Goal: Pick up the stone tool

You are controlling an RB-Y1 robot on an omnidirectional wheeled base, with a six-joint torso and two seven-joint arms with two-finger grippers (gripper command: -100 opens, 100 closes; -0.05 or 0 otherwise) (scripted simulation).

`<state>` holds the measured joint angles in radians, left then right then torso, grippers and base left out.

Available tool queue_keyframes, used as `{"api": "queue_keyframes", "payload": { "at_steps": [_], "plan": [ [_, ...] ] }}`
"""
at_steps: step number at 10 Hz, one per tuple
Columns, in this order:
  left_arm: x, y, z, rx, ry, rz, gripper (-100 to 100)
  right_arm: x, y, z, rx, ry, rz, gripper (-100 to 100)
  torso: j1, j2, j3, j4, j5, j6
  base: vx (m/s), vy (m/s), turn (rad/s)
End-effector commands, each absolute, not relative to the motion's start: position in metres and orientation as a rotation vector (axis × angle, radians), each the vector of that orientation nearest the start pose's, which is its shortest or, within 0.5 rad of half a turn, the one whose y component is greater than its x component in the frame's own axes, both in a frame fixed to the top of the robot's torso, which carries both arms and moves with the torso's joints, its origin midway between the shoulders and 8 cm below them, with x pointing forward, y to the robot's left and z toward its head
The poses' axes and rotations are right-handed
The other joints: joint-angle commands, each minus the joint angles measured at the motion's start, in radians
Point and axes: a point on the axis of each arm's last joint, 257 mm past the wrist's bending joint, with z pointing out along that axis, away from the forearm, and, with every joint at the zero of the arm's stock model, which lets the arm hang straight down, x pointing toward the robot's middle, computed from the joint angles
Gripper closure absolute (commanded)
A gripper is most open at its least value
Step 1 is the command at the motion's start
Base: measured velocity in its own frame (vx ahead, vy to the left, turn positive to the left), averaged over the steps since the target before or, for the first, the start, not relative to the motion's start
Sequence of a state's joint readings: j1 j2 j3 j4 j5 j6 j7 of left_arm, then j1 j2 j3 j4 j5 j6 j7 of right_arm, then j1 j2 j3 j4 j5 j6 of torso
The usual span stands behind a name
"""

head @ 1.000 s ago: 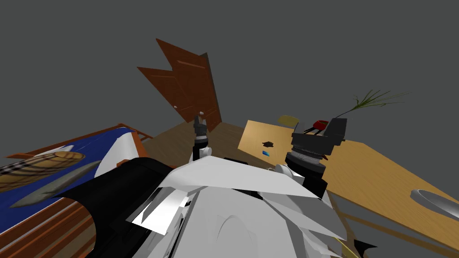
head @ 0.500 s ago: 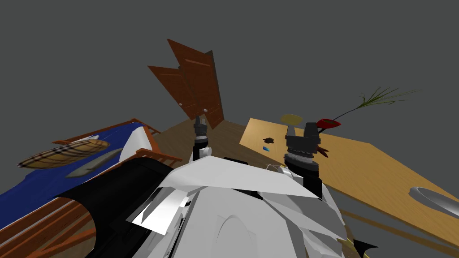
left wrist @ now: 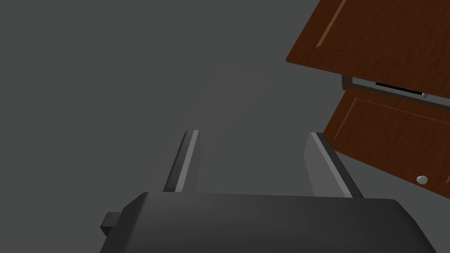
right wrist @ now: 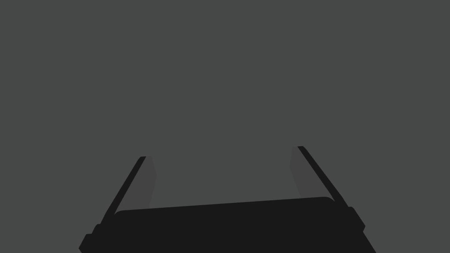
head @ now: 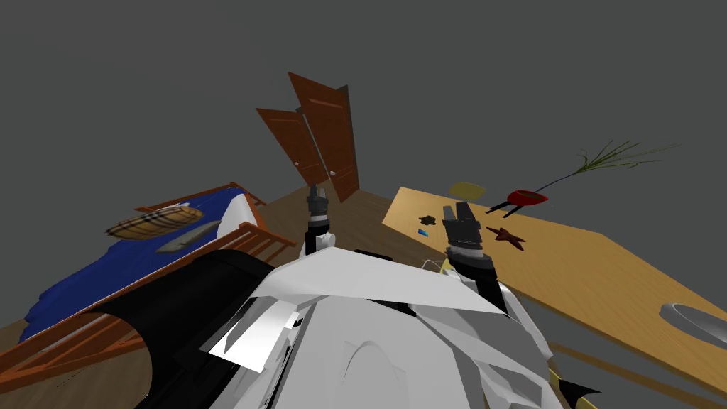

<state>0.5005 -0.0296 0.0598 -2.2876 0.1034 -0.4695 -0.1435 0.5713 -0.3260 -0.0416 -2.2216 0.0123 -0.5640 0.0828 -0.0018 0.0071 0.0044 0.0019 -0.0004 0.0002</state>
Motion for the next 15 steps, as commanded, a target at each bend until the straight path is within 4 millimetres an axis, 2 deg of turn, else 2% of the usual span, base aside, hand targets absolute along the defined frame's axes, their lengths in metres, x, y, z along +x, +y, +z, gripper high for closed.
{"api": "queue_keyframes", "payload": {
  "at_steps": [1,2,4,5,6,7,8,9,10,11,14,15],
  "plan": [
    [0.34,0.315,0.023,-0.701,0.576,-1.168,0,0.345,-0.268,-0.035,0.379,1.012,1.126,-100,0.0,0.0,0.0,0.0,0.0,0.0,-0.086,0.007,0.149],
    [0.34,0.315,0.023,-0.701,0.576,-1.168,0,0.345,-0.268,-0.035,0.377,1.014,1.126,-100,0.001,-0.001,-0.001,0.0,0.0,0.0,-0.059,-0.003,0.082],
    [0.34,0.315,0.023,-0.701,0.576,-1.168,0,0.352,-0.264,-0.069,0.326,1.127,1.081,-100,-0.001,-0.003,-0.002,-0.001,0.0,0.0,-0.073,-0.01,0.222],
    [0.34,0.315,0.023,-0.701,0.576,-1.168,0,0.354,-0.267,-0.076,0.323,1.151,1.072,-100,-0.001,-0.002,-0.001,-0.001,0.0,-0.001,-0.072,-0.015,0.078],
    [0.34,0.315,0.022,-0.701,0.576,-1.168,0,0.356,-0.266,-0.094,0.295,1.208,1.048,-100,-0.001,-0.003,-0.002,-0.001,0.0,0.0,-0.056,-0.005,0.128],
    [0.34,0.315,0.023,-0.701,0.576,-1.168,0,0.357,-0.268,-0.099,0.292,1.225,1.041,-100,-0.001,-0.004,-0.002,-0.001,0.0,0.0,-0.033,-0.007,0.1],
    [0.34,0.315,0.022,-0.701,0.576,-1.168,0,0.359,-0.269,-0.121,0.263,1.292,1.01,-100,-0.001,-0.005,-0.003,-0.001,0.0,0.0,-0.029,-0.016,0.19],
    [0.34,0.315,0.023,-0.701,0.576,-1.168,0,0.359,-0.27,-0.123,0.257,1.302,1.006,-100,-0.001,-0.005,-0.003,-0.001,0.0,0.0,-0.024,-0.016,0.124],
    [0.34,0.315,0.022,-0.701,0.576,-1.168,0,0.359,-0.271,-0.144,0.214,1.37,0.975,-100,-0.002,-0.006,-0.004,-0.001,0.0,0.0,-0.027,-0.013,0.178],
    [0.34,0.315,0.023,-0.701,0.576,-1.168,0,0.36,-0.274,-0.149,0.219,1.381,0.968,-100,-0.001,-0.006,-0.004,-0.001,0.0,0.0,-0.02,-0.012,0.123],
    [0.34,0.315,0.022,-0.701,0.576,-1.168,0,0.358,-0.279,-0.19,0.12,1.516,0.9,-100,-0.002,-0.007,-0.004,-0.002,0.0,0.0,-0.01,-0.018,0.188],
    [0.34,0.315,0.022,-0.701,0.576,-1.168,0,0.357,-0.284,-0.197,0.123,1.536,0.887,-100,-0.002,-0.008,-0.004,-0.002,0.0,0.0,-0.005,-0.021,0.132]
  ]
}}
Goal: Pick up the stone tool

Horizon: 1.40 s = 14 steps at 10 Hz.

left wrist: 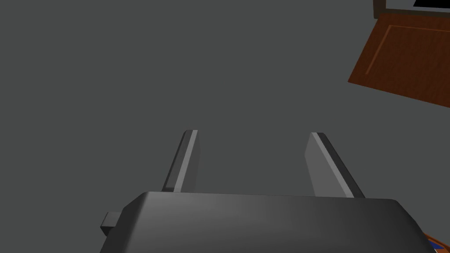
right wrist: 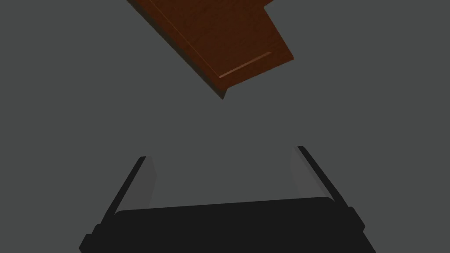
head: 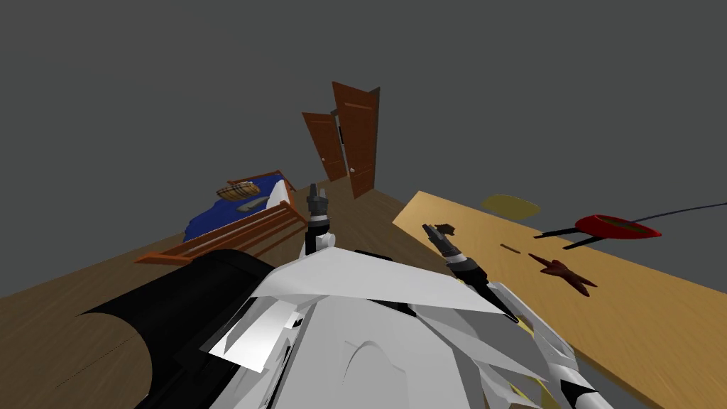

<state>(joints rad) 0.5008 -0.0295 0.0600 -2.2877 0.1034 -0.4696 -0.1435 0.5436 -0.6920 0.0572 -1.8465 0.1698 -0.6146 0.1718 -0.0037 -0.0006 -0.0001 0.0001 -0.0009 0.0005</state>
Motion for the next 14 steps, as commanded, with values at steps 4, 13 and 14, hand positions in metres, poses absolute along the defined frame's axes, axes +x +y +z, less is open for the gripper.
{"api": "queue_keyframes", "payload": {
  "at_steps": [4,13,14],
  "plan": [
    [0.34,0.315,0.022,-0.701,0.576,-1.168,0,0.349,-0.303,-0.246,0.02,1.69,0.796,-100,0.0,-0.001,0.0,0.0,0.0,0.0,0.002,-0.016,0.137],
    [0.34,0.315,0.022,-0.701,0.576,-1.167,0,0.312,-0.383,-0.339,-0.216,2.019,0.551,-100,-0.001,-0.002,-0.001,0.0,0.0,0.0,0.013,-0.032,0.174],
    [0.34,0.315,0.022,-0.701,0.576,-1.168,0,0.309,-0.394,-0.342,-0.216,2.039,0.528,-100,-0.001,-0.003,-0.002,-0.001,0.0,0.0,0.028,-0.051,0.125]
  ]
}}
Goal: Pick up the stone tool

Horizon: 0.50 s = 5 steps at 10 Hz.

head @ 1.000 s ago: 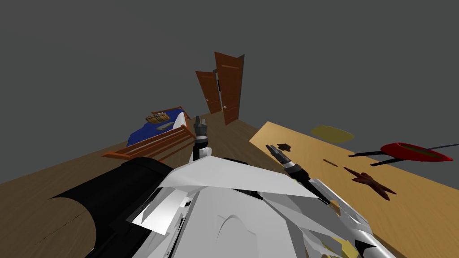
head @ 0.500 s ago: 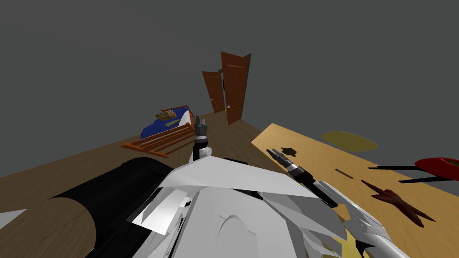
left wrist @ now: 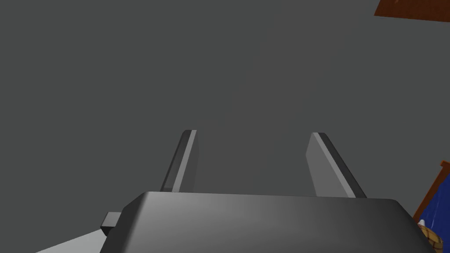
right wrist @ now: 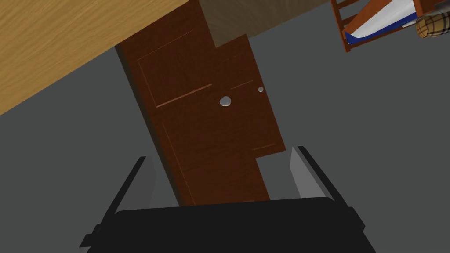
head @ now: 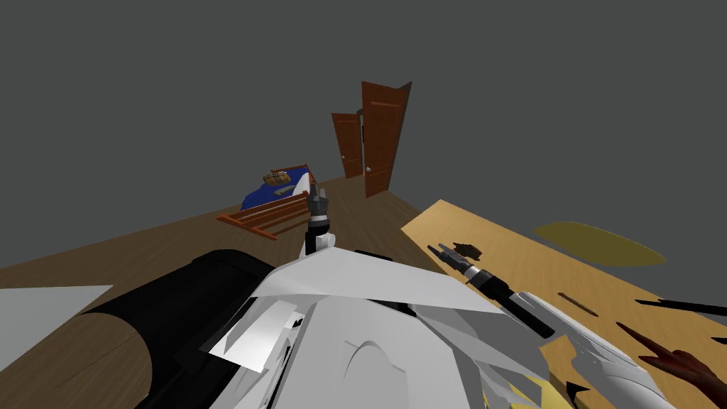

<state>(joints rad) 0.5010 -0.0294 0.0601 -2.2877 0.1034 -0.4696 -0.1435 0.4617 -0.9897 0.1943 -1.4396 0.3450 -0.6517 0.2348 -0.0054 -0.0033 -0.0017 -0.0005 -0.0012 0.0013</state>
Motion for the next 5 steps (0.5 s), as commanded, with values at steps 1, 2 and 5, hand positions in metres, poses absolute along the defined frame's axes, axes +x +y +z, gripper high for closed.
{"api": "queue_keyframes", "payload": {
  "at_steps": [1,2,5],
  "plan": [
    [0.34,0.315,0.022,-0.701,0.576,-1.167,0,0.297,-0.414,-0.359,-0.264,2.104,0.472,-100,0.0,0.0,0.0,0.0,0.0,0.0,0.026,-0.054,0.231],
    [0.34,0.315,0.022,-0.701,0.576,-1.168,0,0.297,-0.42,-0.357,-0.28,2.113,0.459,-100,0.0,0.0,0.0,0.0,0.0,-0.001,0.022,-0.05,0.147],
    [0.34,0.315,0.022,-0.701,0.576,-1.167,0,0.274,-0.466,-0.376,-0.402,2.232,0.34,-100,0.0,0.0,0.0,0.0,0.0,0.0,0.024,-0.055,0.186]
  ]
}}
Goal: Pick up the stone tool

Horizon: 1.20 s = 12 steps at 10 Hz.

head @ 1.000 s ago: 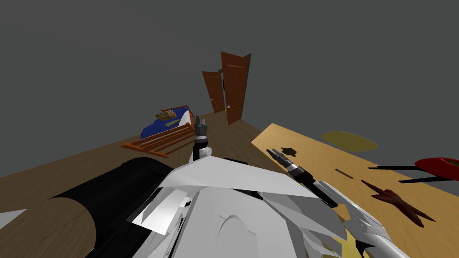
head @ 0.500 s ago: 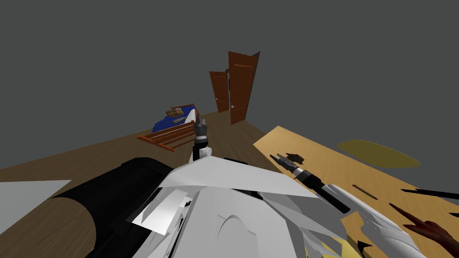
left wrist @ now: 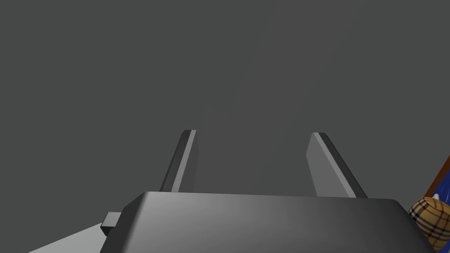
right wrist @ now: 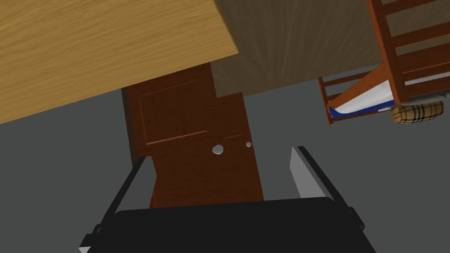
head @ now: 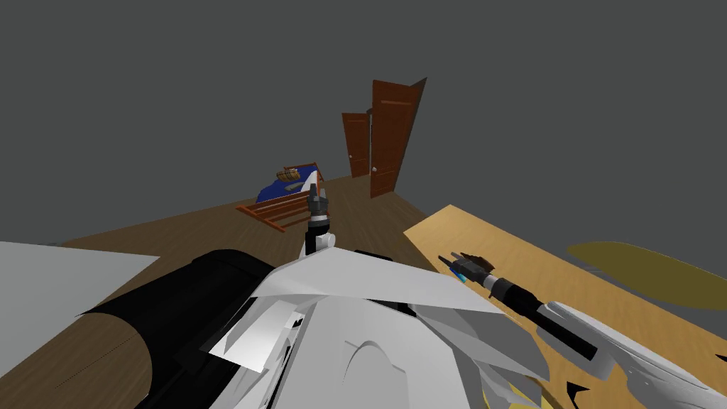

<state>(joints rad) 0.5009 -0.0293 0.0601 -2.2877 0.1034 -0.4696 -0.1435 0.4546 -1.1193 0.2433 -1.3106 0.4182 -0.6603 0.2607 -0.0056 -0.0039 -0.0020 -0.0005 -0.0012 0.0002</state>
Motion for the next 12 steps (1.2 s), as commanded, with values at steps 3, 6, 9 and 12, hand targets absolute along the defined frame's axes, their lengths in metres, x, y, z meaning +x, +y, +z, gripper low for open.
{"api": "queue_keyframes", "payload": {
  "at_steps": [3,6,9,12],
  "plan": [
    [0.34,0.315,0.022,-0.701,0.576,-1.167,0,0.259,-0.504,-0.382,-0.46,2.307,0.25,-100,0.0,-0.001,0.0,0.0,0.0,0.0,0.03,-0.059,0.16],
    [0.34,0.315,0.022,-0.701,0.576,-1.167,0,0.231,-0.556,-0.387,-0.565,2.419,0.129,-100,0.001,0.0,0.0,0.0,0.0,0.001,0.016,-0.052,0.165],
    [0.34,0.315,0.022,-0.701,0.576,-1.167,0,0.201,-0.598,-0.387,-0.658,2.519,0.034,-100,0.001,-0.001,0.0,0.0,0.0,0.001,0.027,-0.061,0.182],
    [0.34,0.315,0.022,-0.701,0.576,-1.167,0,0.17,-0.629,-0.388,-0.734,2.612,-0.031,-100,-0.002,-0.002,-0.001,0.0,-0.001,0.001,0.034,-0.08,0.154]
  ]
}}
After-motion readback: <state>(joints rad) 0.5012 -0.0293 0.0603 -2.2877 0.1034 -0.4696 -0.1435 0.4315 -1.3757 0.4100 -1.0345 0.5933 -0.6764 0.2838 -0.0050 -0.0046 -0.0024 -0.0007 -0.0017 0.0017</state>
